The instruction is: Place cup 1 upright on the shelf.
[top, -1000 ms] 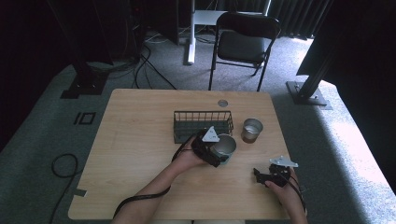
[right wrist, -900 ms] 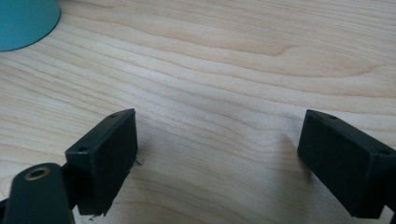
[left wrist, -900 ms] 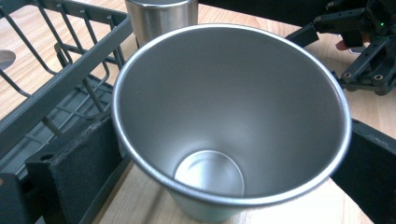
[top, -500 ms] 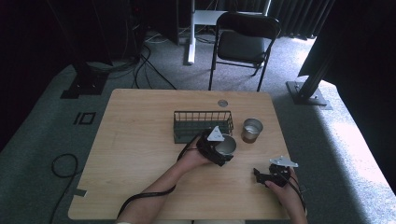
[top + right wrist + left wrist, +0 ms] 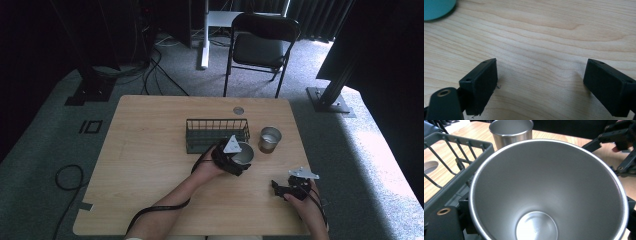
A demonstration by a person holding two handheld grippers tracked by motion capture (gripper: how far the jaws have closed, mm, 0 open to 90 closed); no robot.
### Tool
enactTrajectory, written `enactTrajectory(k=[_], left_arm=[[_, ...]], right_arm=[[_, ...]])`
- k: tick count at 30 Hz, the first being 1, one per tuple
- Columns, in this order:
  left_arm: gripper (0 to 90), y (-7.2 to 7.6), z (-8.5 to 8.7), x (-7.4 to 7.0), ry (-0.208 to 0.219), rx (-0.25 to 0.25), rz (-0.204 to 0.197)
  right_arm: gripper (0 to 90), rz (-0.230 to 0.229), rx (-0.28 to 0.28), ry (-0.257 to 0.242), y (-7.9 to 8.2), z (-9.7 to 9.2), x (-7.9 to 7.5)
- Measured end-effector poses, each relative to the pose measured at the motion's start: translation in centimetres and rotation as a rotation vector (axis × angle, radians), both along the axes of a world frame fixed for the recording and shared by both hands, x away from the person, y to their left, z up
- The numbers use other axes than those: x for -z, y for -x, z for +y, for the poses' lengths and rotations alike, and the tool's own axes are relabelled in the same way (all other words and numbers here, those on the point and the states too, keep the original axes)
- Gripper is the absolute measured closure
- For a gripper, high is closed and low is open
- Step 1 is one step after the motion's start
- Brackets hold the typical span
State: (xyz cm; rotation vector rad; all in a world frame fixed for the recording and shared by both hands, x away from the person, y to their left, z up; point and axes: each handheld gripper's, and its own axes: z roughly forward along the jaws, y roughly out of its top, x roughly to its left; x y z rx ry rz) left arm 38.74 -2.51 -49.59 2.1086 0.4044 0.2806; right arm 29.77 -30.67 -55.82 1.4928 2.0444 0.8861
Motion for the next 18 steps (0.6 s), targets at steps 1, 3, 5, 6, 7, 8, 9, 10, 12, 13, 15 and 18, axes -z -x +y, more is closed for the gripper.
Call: enactTrajectory(k=[1,3,5,6,7,8,9,10,12,13,15,18], left_arm=[[14.1,0.0,0.1,-0.2,-0.006,-0.002,-0.004],[14.1,0.1,0.2,-0.5,-0.002,-0.003,-0.003],[14.1,0.1,0.5,-0.8,-0.001,-0.003,-0.002],[14.1,0.1,0.6,-0.9,0.000,-0.004,0.001],[14.1,0.1,0.6,-1.1,0.006,-0.004,0.007],[14.1,0.1,0.7,-1.3,0.009,-0.001,0.009],[14.2,0.1,0.8,-1.4,0.011,-0.001,0.012],[14.2,0.2,0.8,-1.6,0.012,-0.003,0.009],[14.1,0.2,1.0,-2.0,0.013,0.000,0.010],[14.1,0.2,1.1,-2.2,0.020,-0.001,0.010],[14.2,0.3,1.2,-2.6,0.020,0.000,0.005],[14.1,0.4,1.4,-3.3,0.027,-0.001,0.003]], right_arm=[[11.6,0.001,0.001,-0.001,0.0,0.0,0.0],[11.7,0.001,0.001,0.000,0.0,0.0,0.0],[11.7,0.001,0.001,0.000,0.0,0.0,0.0],[11.6,0.001,0.001,0.000,0.0,0.0,0.0],[11.7,0.001,0.001,0.000,0.0,0.0,0.0],[11.6,0.001,0.001,0.000,0.0,0.0,0.0],[11.7,0.001,0.001,0.000,0.0,0.0,0.0],[11.7,0.001,0.001,0.000,0.0,0.0,0.0],[11.7,0.001,0.001,0.000,0.0,0.0,0.0],[11.7,0.001,0.001,0.000,0.0,0.0,0.0],[11.7,0.001,0.001,0.000,0.0,0.0,0.0],[11.7,0.001,0.000,0.000,0.0,0.0,0.0]])
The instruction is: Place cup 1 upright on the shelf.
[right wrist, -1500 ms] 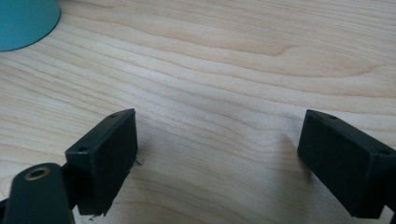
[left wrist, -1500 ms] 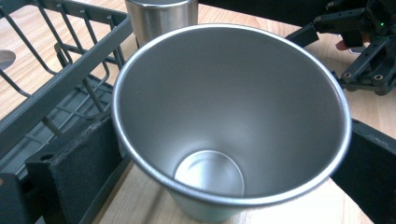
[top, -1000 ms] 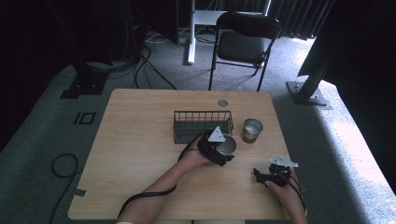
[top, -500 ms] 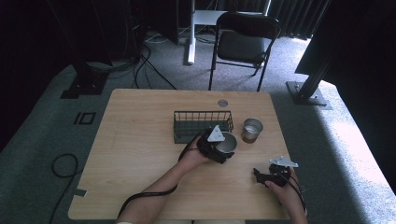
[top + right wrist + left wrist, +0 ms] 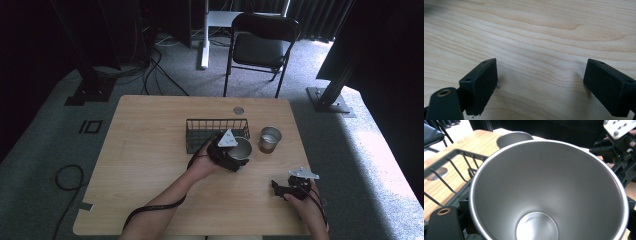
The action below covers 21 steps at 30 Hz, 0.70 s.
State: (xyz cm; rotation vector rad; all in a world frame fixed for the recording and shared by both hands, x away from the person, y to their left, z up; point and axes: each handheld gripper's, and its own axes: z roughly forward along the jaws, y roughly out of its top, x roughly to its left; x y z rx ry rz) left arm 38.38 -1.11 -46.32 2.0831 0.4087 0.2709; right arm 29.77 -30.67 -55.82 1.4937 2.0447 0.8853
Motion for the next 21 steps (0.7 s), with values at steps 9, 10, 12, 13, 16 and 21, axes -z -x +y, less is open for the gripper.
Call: enactTrajectory(k=[9,10,12,13,16,21], left_arm=[[14.1,0.0,0.9,-1.9,-0.008,-0.002,-0.011],[14.2,0.0,1.0,-2.2,-0.007,-0.004,-0.013],[14.2,-0.1,1.3,-2.7,0.004,-0.015,-0.015],[14.2,-0.2,1.4,-2.9,0.010,-0.017,-0.015],[14.2,-0.4,1.8,-3.5,0.015,-0.031,-0.020],[14.2,-0.8,2.6,-4.6,0.026,-0.073,-0.034]], right_arm=[[11.7,0.000,0.002,-0.002,0.0,0.0,0.0],[11.7,0.000,0.001,-0.001,0.0,0.0,0.0],[11.7,-0.001,0.002,0.000,0.0,0.0,0.0],[11.7,-0.001,0.001,0.000,0.0,0.0,0.0],[11.7,-0.001,0.001,0.000,0.0,0.0,0.0],[11.7,-0.001,0.001,0.000,0.0,0.0,0.0]])
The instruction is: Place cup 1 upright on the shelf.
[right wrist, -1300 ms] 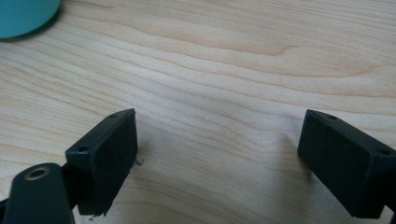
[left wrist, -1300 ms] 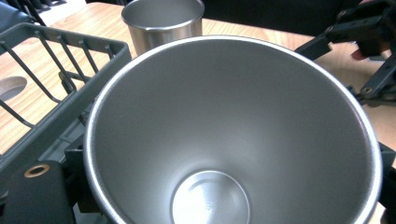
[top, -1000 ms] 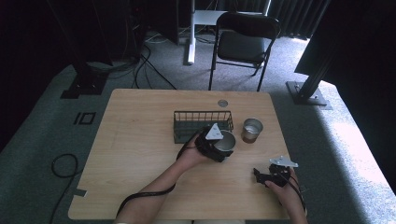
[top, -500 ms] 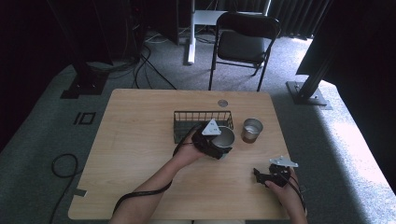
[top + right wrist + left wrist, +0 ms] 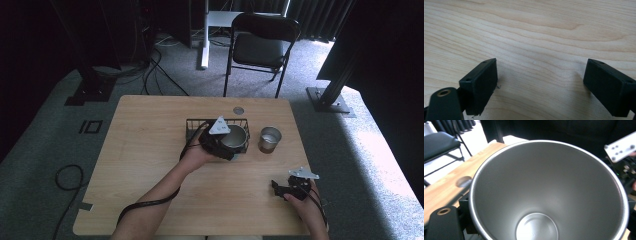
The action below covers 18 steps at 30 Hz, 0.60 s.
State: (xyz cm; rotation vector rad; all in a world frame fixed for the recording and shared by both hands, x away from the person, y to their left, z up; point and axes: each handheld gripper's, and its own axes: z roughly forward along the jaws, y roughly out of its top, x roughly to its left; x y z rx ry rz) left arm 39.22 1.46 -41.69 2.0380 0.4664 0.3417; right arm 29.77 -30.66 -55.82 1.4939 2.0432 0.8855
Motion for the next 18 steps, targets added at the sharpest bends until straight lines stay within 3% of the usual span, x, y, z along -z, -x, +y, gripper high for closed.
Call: enactTrajectory(k=[11,18], left_arm=[[14.2,-1.4,2.2,-2.2,0.014,-0.095,-0.028],[14.2,-2.6,3.8,-2.9,0.055,-0.181,-0.033]], right_arm=[[11.7,0.001,0.000,0.000,0.0,0.0,0.0],[11.7,0.001,0.001,0.000,0.0,0.0,0.0]])
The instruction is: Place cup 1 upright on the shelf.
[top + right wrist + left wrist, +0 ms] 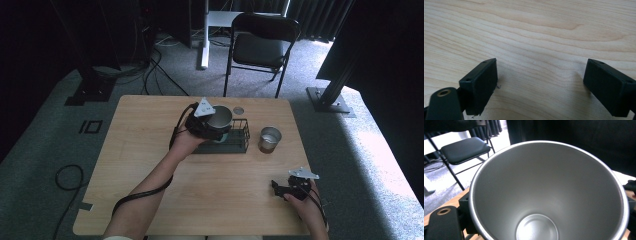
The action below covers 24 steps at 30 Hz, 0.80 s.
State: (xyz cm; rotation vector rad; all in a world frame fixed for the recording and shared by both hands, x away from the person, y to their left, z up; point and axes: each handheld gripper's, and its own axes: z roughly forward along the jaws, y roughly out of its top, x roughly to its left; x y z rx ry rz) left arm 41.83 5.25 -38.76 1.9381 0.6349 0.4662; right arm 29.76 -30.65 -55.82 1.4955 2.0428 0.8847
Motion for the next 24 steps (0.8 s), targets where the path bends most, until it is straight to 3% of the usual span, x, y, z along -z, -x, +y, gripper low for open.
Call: enactTrajectory(k=[9,17,24], left_arm=[[14.2,-1.8,1.6,0.6,0.035,-0.113,0.019],[14.2,-3.1,3.0,1.8,0.032,-0.184,0.032],[14.2,-3.8,3.8,3.7,0.012,-0.211,0.056]], right_arm=[[11.7,0.000,-0.001,0.000,0.0,0.0,0.0],[11.7,0.000,-0.001,0.000,0.0,0.0,0.0],[11.7,0.000,-0.001,0.001,0.0,0.0,0.0]])
